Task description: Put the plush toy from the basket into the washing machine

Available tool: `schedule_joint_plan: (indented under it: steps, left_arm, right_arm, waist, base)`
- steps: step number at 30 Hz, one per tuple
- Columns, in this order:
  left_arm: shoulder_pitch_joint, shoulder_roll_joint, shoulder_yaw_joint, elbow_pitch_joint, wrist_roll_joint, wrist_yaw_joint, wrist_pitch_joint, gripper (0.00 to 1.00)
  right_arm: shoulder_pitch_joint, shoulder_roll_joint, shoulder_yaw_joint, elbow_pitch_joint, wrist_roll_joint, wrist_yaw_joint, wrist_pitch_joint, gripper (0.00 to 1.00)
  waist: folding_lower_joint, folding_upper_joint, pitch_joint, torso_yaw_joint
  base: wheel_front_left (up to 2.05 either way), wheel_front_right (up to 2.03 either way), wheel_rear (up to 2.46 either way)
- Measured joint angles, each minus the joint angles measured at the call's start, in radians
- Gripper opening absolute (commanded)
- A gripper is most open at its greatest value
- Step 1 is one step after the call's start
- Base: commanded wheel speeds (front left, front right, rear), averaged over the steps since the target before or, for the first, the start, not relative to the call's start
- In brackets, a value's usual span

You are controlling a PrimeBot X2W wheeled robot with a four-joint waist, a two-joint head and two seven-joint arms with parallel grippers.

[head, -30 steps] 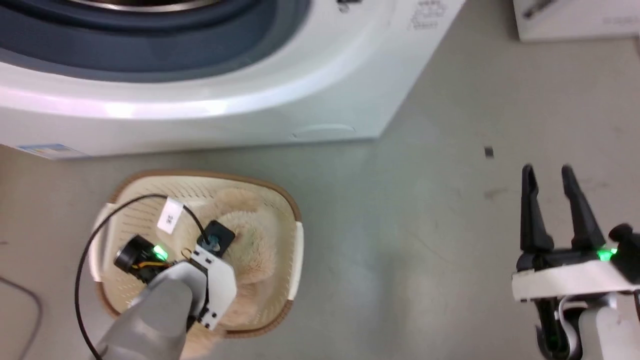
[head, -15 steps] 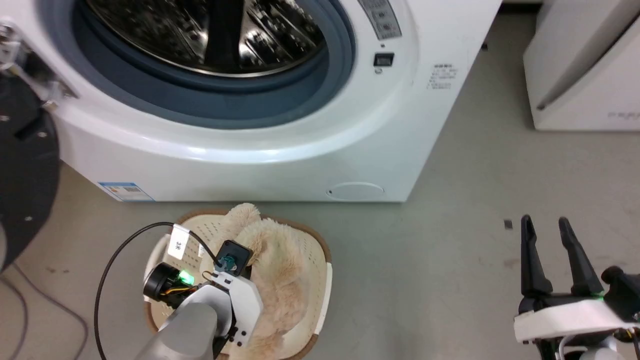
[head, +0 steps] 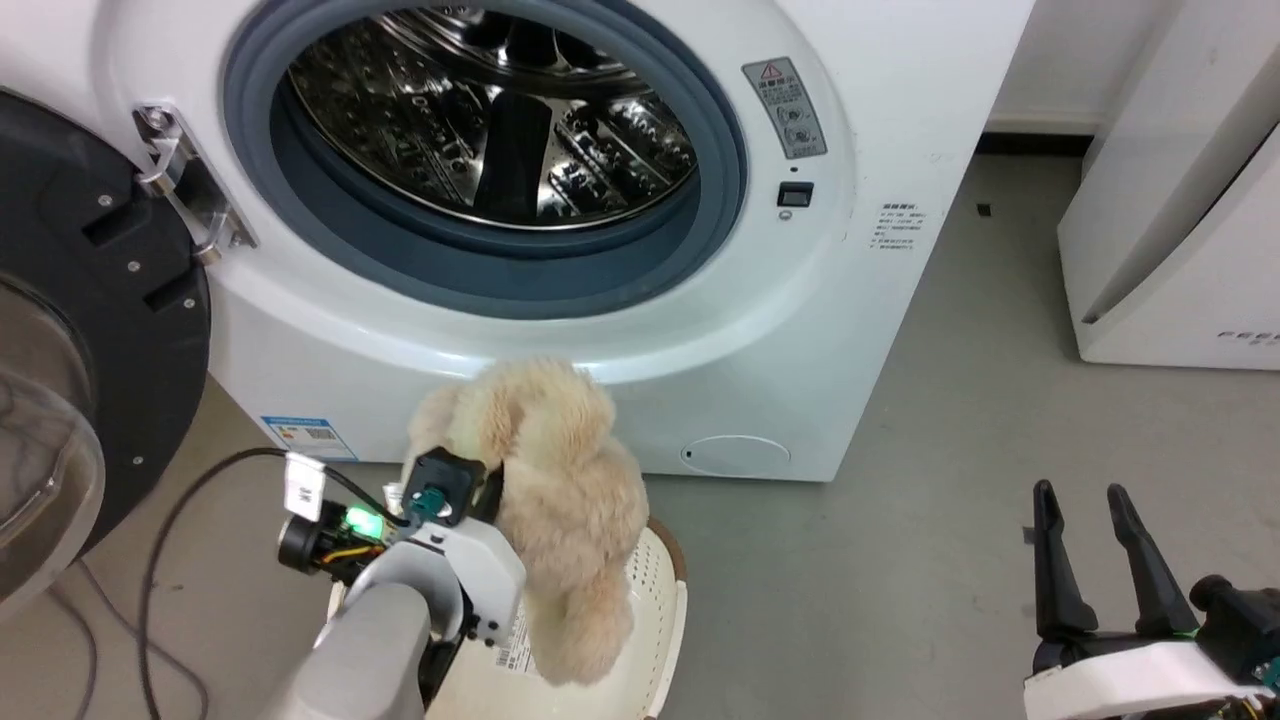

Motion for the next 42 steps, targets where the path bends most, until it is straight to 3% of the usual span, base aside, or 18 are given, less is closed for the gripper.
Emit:
schedule_joint_plan:
  steps: [7, 17, 29, 42]
  left_arm:
    - [0.006, 0.037, 0.058, -0.148, -0.009, 0.030, 0.000, 0.00]
    - [-0.077, 0.076, 0.156, -0.233, -0.019, 0.056, -0.001, 0.00]
    - [-0.295, 0.134, 0.237, -0.216, -0.018, 0.061, -0.001, 0.00]
    - [-0.517, 0.251, 0.303, -0.128, -0.025, 0.049, -0.001, 0.00]
  right_arm:
    - [0.010, 0.000, 0.012, -0.002, 0.000, 0.000, 0.000, 1.00]
    - [-0.007, 0.000, 0.026, -0.017, 0.000, 0.000, 0.000, 1.00]
    - [-0.104, 0.000, 0.036, -0.032, 0.015, 0.000, 0.000, 1.00]
    - [-0.193, 0.000, 0.060, -0.040, 0.079, 0.000, 0.000, 1.00]
  waist:
    - [0.0000, 0.0000, -0.006, -0.014]
    - [0.0001, 0.0000, 0.055, -0.058]
    - [0.0003, 0.0000, 0.215, -0.140]
    - [0.0003, 0.0000, 0.402, -0.257]
  base:
    - [0.00, 0.00, 0.00]
    - [0.00, 0.00, 0.00]
    - [0.00, 0.00, 0.00]
    - [0.00, 0.00, 0.00]
